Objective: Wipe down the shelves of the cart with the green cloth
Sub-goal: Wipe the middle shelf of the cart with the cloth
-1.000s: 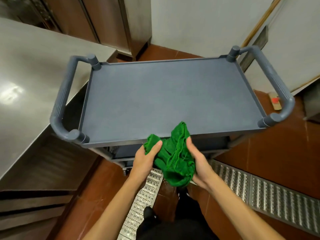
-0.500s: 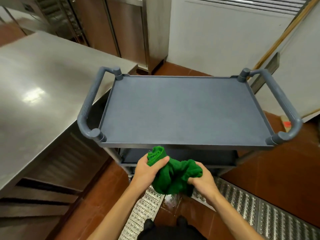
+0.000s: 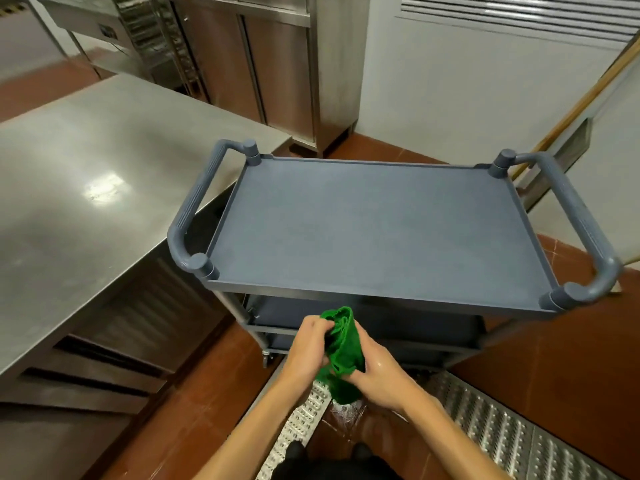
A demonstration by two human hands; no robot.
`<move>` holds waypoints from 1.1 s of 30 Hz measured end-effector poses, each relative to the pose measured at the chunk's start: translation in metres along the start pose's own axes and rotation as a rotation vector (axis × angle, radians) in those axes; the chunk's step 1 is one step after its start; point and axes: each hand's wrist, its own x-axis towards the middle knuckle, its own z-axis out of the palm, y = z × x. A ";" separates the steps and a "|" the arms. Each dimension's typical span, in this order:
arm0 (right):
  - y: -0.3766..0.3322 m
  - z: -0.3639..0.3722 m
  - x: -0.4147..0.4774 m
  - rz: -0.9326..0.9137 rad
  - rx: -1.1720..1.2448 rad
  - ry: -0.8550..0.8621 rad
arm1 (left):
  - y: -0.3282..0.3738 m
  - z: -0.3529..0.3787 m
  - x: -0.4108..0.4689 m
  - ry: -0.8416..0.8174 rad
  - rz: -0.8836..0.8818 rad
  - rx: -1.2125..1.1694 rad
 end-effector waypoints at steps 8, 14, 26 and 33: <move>0.067 -0.022 0.013 0.102 0.162 0.162 | -0.053 -0.043 0.035 0.091 0.097 0.122; 0.111 -0.002 0.046 0.065 0.286 0.219 | -0.108 -0.040 0.091 -0.041 0.146 0.056; 0.195 0.052 0.153 -0.361 -0.290 -0.086 | -0.186 -0.018 0.243 -0.418 0.801 0.495; 0.268 0.064 0.177 -0.394 -0.599 0.033 | -0.215 -0.003 0.309 -0.313 1.110 0.651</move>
